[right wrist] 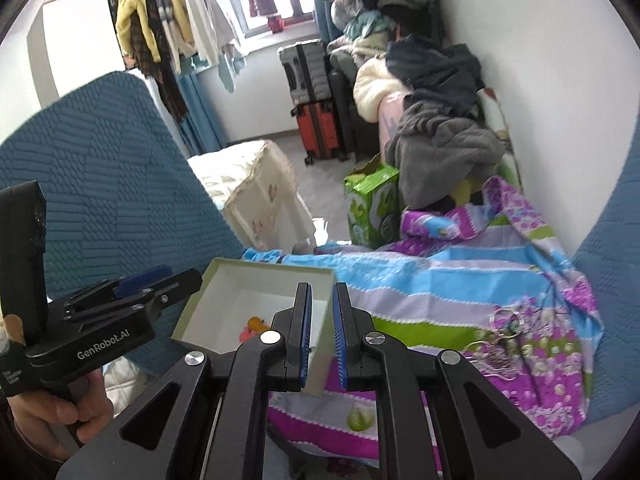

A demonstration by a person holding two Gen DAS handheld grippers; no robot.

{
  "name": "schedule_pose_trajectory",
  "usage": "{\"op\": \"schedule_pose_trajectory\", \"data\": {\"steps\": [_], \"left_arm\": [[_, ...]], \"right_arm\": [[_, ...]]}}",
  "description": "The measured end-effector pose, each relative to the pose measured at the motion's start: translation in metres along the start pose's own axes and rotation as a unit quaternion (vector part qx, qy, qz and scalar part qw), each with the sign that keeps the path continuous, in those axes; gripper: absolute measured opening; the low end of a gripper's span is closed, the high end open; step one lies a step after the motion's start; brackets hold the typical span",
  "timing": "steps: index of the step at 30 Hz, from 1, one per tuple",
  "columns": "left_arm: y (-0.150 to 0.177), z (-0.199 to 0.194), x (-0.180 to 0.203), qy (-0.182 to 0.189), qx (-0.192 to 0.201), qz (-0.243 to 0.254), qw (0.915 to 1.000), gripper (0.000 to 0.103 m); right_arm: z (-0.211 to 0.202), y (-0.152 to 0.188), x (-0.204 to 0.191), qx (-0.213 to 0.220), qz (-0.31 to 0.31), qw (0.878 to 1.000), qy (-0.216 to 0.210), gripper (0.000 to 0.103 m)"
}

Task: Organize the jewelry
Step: 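Move both tools back from the box toward the remaining jewelry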

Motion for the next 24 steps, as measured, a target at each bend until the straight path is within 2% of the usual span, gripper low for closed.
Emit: {"op": "schedule_pose_trajectory", "data": {"steps": [11,24], "left_arm": [[0.009,0.009,0.073,0.032,0.000,0.033,0.9989,0.048],[0.035,0.054,0.148,0.060,-0.032,0.078,0.9946,0.048]], "right_arm": [[-0.043,0.025,0.073,0.027,0.037,0.998,0.038,0.010],[-0.050,0.074,0.161,0.022,0.085,0.993,0.076,0.010]]}}
Point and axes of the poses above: each gripper's, at about its wrist camera, not at the fingertips, and z roughly the way its jaws point, x to its right, y to its underside, the point moved 3 cm from there along z, roughly the way its jaws point, and after that the axes turned 10 degrees about -x, right-handed, at the moved point
